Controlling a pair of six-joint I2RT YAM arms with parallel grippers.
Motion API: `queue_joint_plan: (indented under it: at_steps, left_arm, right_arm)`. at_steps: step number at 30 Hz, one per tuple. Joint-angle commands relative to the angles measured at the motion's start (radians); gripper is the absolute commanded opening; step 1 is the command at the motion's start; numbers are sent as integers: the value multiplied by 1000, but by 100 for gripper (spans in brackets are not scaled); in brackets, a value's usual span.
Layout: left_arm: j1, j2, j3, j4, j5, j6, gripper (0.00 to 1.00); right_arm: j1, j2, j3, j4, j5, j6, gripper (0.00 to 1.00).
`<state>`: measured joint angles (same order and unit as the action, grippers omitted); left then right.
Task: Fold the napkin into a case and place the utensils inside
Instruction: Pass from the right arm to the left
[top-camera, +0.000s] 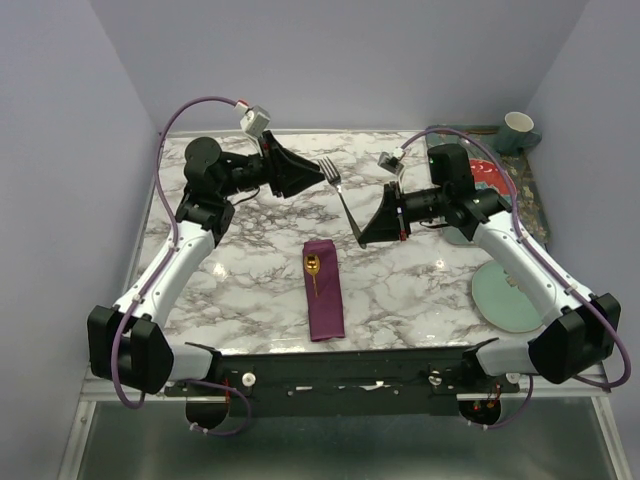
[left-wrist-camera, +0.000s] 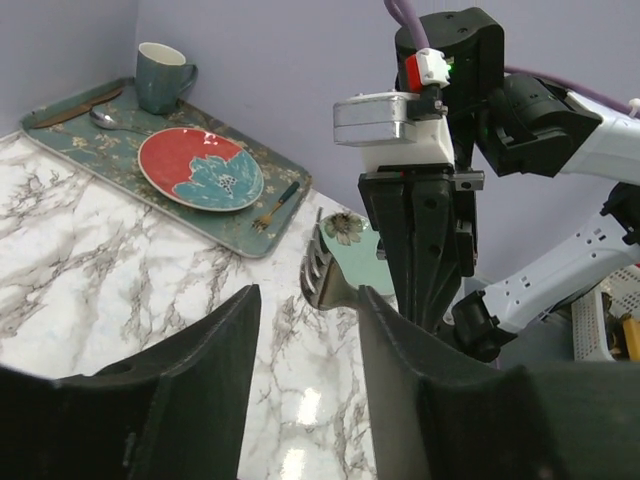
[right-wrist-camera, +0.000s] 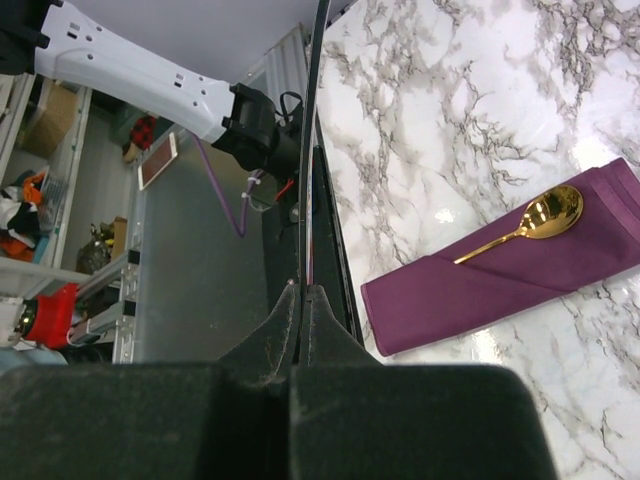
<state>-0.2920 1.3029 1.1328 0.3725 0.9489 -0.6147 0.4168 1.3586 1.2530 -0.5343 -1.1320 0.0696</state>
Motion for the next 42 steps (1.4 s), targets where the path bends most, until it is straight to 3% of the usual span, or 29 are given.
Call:
queue_joint_plan:
  at_steps: [1, 9, 20, 25, 30, 32, 33, 35, 36, 37, 39, 42]
  left_arm:
    - [-6, 33, 27, 59, -38, -60, 50]
    - [-6, 42, 22, 137, -44, -117, 30]
    - [-7, 45, 10, 221, -41, -178, 32]
    - [-6, 52, 15, 238, -32, -200, 27]
    - [-6, 62, 24, 243, -12, -203, 0]
    - [-6, 68, 24, 241, -6, -206, 0]
    - [-6, 71, 25, 232, -2, -207, 0]
    - [1, 87, 27, 215, 16, -200, 0]
    - [5, 94, 27, 192, 27, -188, 0]
    - [10, 108, 25, 175, 34, -177, 0]
    - [36, 127, 12, 172, 62, -160, 0]
    - [66, 191, 10, 192, 131, -166, 0]
  right_arm:
    - [13, -29, -13, 46, -46, 19, 1]
    - [22, -27, -20, 56, -48, 22, 1]
    - [24, -15, -23, 63, -52, 39, 1]
    - [25, -7, -27, 66, -54, 42, 1]
    - [23, 4, -24, 69, -60, 45, 1]
    - [23, 8, -24, 72, -63, 50, 1]
    - [23, 11, -21, 69, -61, 52, 6]
    - [23, 25, -18, 66, -42, 74, 27]
    - [25, 28, -18, 57, -28, 76, 48]
    - [24, 30, -18, 48, 4, 72, 60]
    - [20, 25, -20, 28, 37, 55, 96]
    - [2, 30, -30, 14, 80, 47, 100]
